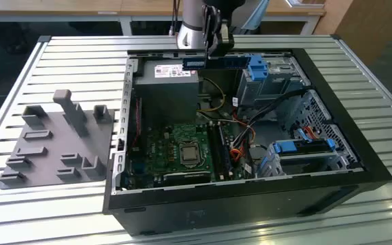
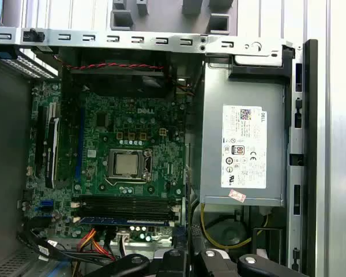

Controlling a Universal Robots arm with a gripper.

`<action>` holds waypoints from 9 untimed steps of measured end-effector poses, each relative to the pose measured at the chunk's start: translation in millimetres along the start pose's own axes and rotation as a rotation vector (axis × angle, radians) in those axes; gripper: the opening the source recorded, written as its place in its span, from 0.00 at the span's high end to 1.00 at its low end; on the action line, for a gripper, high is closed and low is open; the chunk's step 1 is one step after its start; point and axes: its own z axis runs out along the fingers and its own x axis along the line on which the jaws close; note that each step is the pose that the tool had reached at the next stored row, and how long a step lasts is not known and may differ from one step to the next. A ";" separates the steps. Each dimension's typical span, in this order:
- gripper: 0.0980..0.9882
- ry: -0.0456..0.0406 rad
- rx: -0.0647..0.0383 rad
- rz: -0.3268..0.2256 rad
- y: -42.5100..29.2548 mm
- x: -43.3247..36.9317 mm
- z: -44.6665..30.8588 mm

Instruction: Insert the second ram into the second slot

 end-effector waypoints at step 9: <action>0.95 0.0008 0.000 0.000 0.1 1.5 0.0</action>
